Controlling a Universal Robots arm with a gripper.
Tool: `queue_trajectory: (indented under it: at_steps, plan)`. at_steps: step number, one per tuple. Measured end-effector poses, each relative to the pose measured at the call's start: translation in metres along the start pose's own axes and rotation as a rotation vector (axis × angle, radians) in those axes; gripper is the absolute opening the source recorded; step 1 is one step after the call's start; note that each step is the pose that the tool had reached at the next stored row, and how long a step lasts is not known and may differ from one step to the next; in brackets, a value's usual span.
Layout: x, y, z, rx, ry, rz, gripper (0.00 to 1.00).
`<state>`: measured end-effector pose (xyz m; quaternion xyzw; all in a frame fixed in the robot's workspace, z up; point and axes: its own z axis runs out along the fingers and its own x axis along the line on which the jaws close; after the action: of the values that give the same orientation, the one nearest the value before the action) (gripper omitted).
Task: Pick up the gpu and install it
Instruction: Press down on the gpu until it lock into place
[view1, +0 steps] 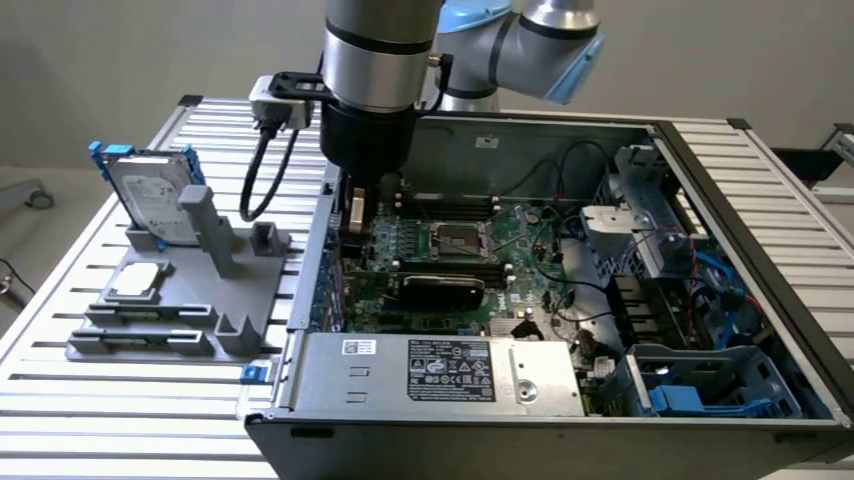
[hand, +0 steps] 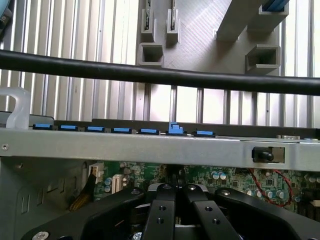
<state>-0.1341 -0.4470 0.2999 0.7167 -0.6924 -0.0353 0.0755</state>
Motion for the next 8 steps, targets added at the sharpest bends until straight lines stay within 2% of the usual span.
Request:
queue_trajectory:
  at_steps: [8]
  plan:
    - [-0.0017,0.0008,0.0021,0.0003,-0.0001,0.0,0.11]
